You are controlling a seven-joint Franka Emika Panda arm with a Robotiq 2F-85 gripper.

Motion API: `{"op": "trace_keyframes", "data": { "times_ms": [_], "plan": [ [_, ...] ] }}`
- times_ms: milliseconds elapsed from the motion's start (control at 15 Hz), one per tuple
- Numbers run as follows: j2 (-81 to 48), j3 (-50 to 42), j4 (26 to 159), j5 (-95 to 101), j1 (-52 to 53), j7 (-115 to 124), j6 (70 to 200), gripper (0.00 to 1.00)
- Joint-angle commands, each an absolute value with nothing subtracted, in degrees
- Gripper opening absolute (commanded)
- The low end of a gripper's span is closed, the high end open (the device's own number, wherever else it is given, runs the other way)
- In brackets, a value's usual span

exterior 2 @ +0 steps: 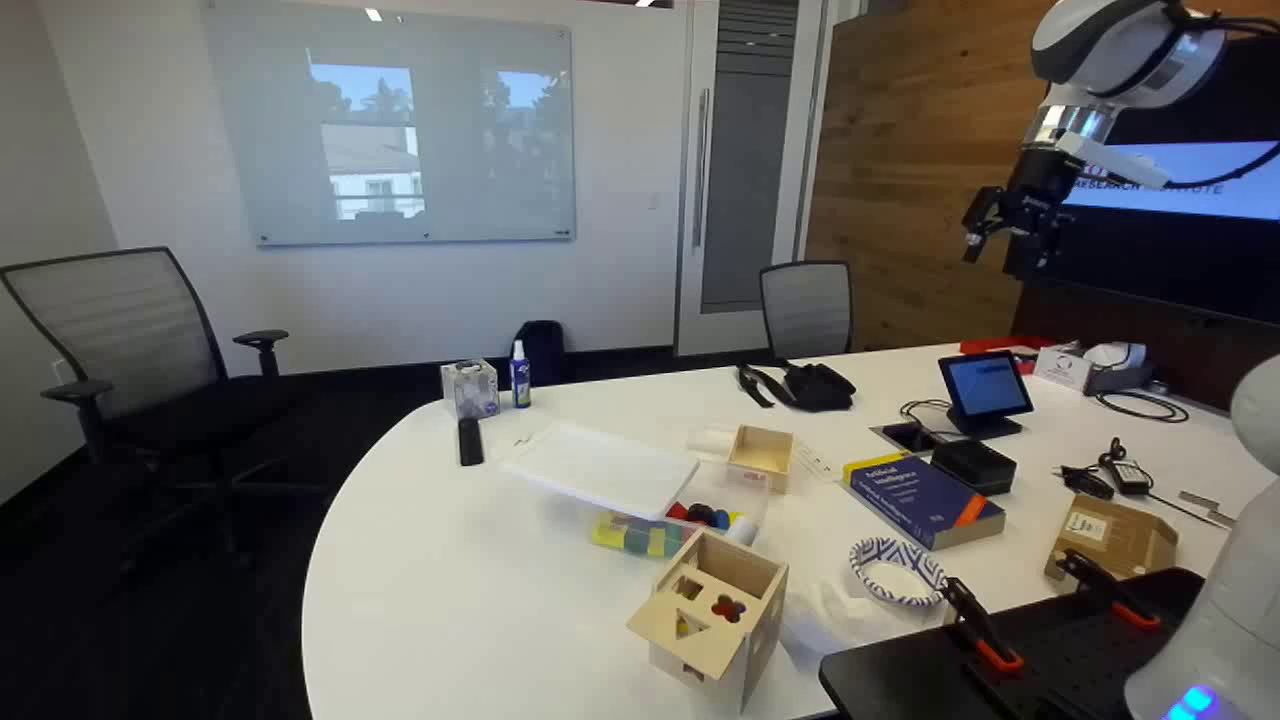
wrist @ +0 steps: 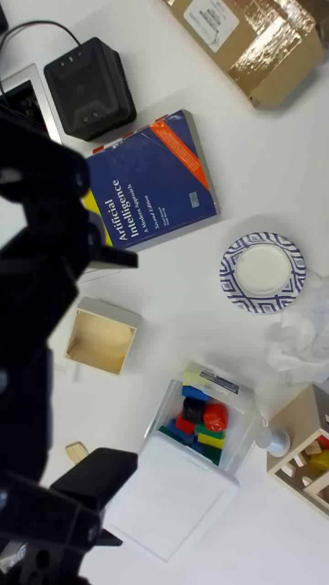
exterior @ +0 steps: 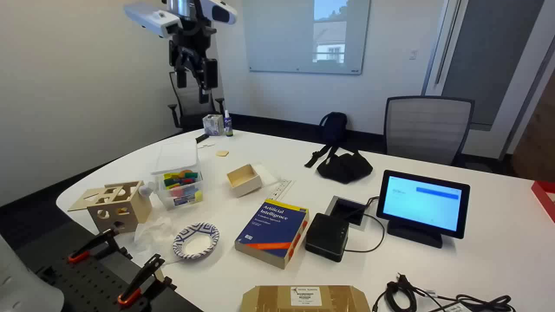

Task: Move the small wooden box forward, pick up the white container, put it in the lunchbox and put the white lid on the lunchbox

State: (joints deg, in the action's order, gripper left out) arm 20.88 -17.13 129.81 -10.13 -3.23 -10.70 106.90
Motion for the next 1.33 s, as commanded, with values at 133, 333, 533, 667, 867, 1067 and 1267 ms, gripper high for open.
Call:
{"op": "trace_keyframes", "data": {
  "times_ms": [133,333,533,667,867,1067,1267],
  "plan": [
    [18.91,-15.21,128.66,-11.09,-4.69,-10.85,107.29,1.0],
    [11.63,-12.52,126.46,-14.6,-3.19,-6.1,116.48,1.0],
    [2.61,-8.6,124.21,-16.2,-2.57,-1.11,130.67,1.0],
    [-4.88,-6.42,120.96,-14.6,-2.64,3.63,138.79,1.0],
    [-16.9,-5.04,113.07,-12.15,-2.6,8.96,142.7,1.0],
    [-28.73,-4.97,102.67,-10.22,-2.59,12.08,140.58,1.0],
    [-39.33,-4.84,92.93,-9.18,-2.62,13.08,137.59,1.0]
  ]
}}
